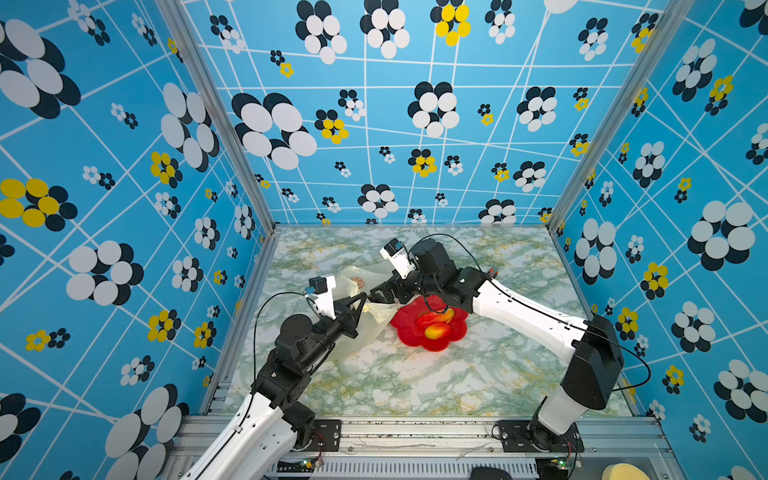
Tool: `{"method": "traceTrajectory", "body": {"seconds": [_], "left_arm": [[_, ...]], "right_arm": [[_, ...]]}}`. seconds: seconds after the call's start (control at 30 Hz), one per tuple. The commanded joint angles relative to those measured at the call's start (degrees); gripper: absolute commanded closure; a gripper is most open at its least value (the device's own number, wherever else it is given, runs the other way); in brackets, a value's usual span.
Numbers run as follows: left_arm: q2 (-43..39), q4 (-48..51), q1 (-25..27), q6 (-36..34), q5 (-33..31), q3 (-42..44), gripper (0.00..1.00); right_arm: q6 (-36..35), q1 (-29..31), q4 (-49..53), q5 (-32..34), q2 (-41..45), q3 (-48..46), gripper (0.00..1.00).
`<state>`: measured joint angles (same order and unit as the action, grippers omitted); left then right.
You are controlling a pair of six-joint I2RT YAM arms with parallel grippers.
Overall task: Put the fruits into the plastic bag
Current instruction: 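Open the right gripper inside the bag and withdraw it, then move the right gripper back over the plate to the red-yellow pepper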
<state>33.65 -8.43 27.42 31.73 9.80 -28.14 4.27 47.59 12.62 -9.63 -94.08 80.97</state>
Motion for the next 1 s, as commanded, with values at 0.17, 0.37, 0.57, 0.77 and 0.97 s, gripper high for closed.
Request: {"method": "traceTrajectory", "body": {"seconds": [0.17,0.37,0.57,0.77,0.97], "left_arm": [[-0.3,1.0,-0.4,0.9,-3.4,-0.9,1.0],[-0.3,1.3,-0.4,0.3,-3.9,-1.1,1.0],[-1.5,3.4,-0.4,-0.9,-4.9,-2.2,1.0],[-2.3,4.1,-0.4,-1.0,-5.1,-2.1,1.0],[-2.1,3.6,-0.4,-0.7,-4.8,-1.7,1.0]], "right_arm": [[-0.6,-0.2,-9.8,17.0,9.4,-7.1,0.01],[1.7,-1.2,-10.3,8.4,10.7,-8.4,0.01],[12.6,-5.2,-3.8,8.5,13.4,-7.0,0.0],[28.9,-17.7,12.0,-1.9,18.6,-6.4,0.01],[31.1,-25.5,27.1,-9.9,23.0,-9.3,0.02]]}}
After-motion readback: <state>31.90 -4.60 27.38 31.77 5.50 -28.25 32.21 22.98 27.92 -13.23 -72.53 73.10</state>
